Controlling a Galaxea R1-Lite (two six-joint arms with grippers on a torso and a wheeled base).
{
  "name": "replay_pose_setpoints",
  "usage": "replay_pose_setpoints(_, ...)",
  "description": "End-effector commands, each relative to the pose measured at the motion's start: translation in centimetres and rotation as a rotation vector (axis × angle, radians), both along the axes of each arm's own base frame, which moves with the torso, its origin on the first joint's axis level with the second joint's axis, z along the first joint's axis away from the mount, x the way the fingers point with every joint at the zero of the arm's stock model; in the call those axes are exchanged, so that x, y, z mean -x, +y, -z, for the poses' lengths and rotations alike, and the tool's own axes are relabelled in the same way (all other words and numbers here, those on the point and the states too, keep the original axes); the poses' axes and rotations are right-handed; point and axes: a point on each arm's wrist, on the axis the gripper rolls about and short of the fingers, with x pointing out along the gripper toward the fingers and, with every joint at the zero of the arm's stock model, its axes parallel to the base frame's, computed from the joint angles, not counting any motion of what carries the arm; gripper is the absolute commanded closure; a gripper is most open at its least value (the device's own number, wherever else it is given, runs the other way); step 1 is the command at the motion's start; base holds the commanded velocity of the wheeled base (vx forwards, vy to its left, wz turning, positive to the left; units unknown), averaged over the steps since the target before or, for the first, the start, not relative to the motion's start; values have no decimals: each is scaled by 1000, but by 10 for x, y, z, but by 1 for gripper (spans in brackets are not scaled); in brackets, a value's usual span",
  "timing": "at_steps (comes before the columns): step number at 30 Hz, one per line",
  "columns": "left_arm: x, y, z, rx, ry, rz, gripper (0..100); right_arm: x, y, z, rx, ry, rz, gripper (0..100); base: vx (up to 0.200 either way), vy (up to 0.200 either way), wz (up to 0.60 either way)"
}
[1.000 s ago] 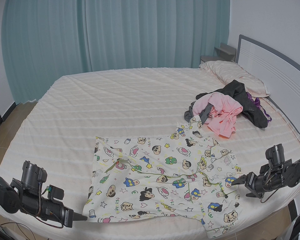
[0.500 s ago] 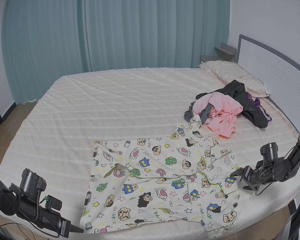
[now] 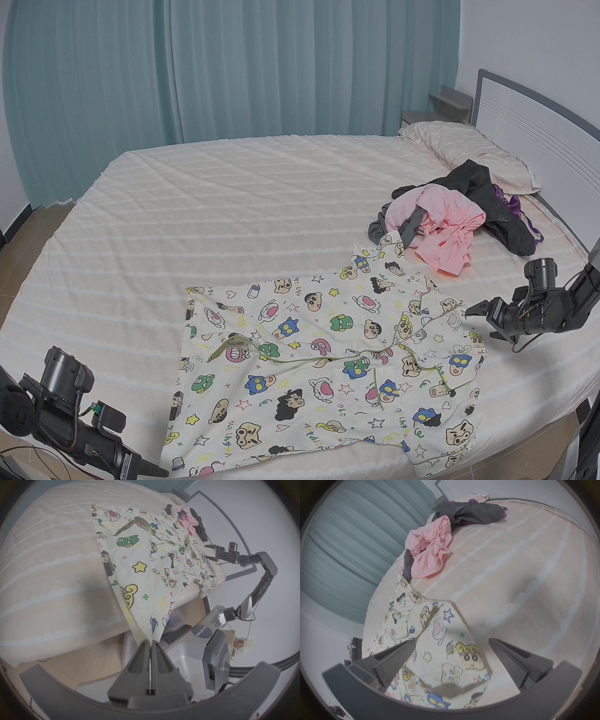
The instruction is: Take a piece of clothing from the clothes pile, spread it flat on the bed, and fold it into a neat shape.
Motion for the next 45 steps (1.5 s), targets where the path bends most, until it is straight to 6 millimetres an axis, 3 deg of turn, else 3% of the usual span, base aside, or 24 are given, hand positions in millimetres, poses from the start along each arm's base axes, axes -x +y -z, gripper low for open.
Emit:
replay_pose_setpoints(1,1,0,0,12,-1,4,100,-19,0,22,12,33,-35,0,0,0,0)
replay_pose_setpoints(6,1,0,0,11,4,4,100,-36,1,33,24,34,-127,0,0,0,0)
replay_pose_setpoints(14,2,0,1,11,8,4,100,-41,7,36,37,16,-195,0,0,0,0)
replay_pose_setpoints(15,2,0,1,10,8,5,100,-42,7,36,35,13,-197,100,0,0,0)
replay_pose_setpoints(30,1,0,1,10,7,-3,100,-56,-2,29,-4,-66,-209,100,0,0,0)
replay_pose_setpoints(37,-3,0,3,9,24,-4,100,-74,-15,13,-8,-143,-152,100,0,0,0)
replay_pose_setpoints(45,-11,-1,13,1,60,-5,100,-95,-12,9,-3,-311,-138,100,0,0,0)
